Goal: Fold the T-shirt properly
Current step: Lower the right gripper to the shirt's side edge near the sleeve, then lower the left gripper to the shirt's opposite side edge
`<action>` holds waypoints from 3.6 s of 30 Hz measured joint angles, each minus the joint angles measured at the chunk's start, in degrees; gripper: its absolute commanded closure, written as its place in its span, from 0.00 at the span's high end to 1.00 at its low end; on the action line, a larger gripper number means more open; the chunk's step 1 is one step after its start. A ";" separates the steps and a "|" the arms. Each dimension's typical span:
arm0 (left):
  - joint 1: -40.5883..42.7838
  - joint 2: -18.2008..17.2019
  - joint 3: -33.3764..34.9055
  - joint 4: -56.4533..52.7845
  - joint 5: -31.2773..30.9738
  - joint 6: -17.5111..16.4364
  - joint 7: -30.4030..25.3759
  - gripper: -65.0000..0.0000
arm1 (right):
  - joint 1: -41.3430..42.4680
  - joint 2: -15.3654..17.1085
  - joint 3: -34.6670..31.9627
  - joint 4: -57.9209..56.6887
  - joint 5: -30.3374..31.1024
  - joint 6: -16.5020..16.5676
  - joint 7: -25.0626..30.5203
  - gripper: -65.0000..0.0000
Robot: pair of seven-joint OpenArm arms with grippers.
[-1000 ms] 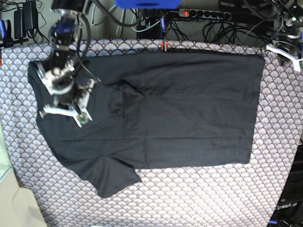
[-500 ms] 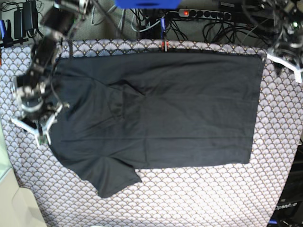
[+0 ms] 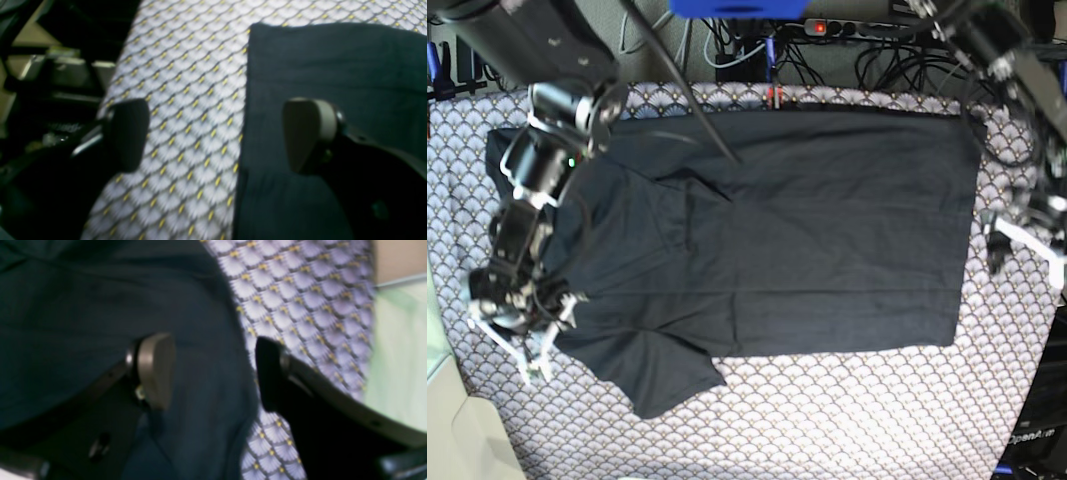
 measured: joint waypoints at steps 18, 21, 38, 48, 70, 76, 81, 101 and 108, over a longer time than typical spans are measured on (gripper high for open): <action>-2.82 3.41 2.36 -0.07 8.02 0.35 -0.22 0.95 | 19.50 18.12 2.58 -53.29 4.52 -0.20 34.77 0.62; -1.53 4.74 2.23 2.25 8.02 0.20 0.24 0.95 | 19.47 20.09 2.56 -55.43 5.53 -0.26 37.27 0.62; 3.69 8.35 -2.45 10.12 8.26 -0.02 0.31 0.95 | 10.56 19.87 2.32 -55.80 5.62 -0.24 45.99 0.61; 5.22 8.98 -4.59 10.25 8.04 -0.07 0.24 0.95 | 10.45 17.05 -2.25 -55.71 5.62 -0.44 46.21 0.61; 7.82 10.25 -4.46 11.78 7.52 -0.22 -0.07 0.95 | 10.40 21.99 -1.79 -50.34 5.99 -0.42 46.36 0.35; 8.07 11.19 -4.68 12.74 7.96 -0.11 -0.02 0.95 | 9.46 21.97 -1.84 -50.64 6.03 -0.28 45.94 0.47; 9.16 11.32 -4.59 14.93 7.32 -0.11 -0.20 0.95 | 8.70 22.10 -1.84 -52.39 6.01 -2.78 46.38 0.75; 11.65 13.09 -4.68 15.69 7.80 -0.04 0.00 0.95 | 8.24 20.76 -2.05 -57.46 5.86 -3.23 51.56 0.63; 12.48 13.11 -4.68 15.69 7.76 -0.04 -0.02 0.95 | 8.22 20.98 -1.90 -57.46 5.90 -3.23 51.54 0.15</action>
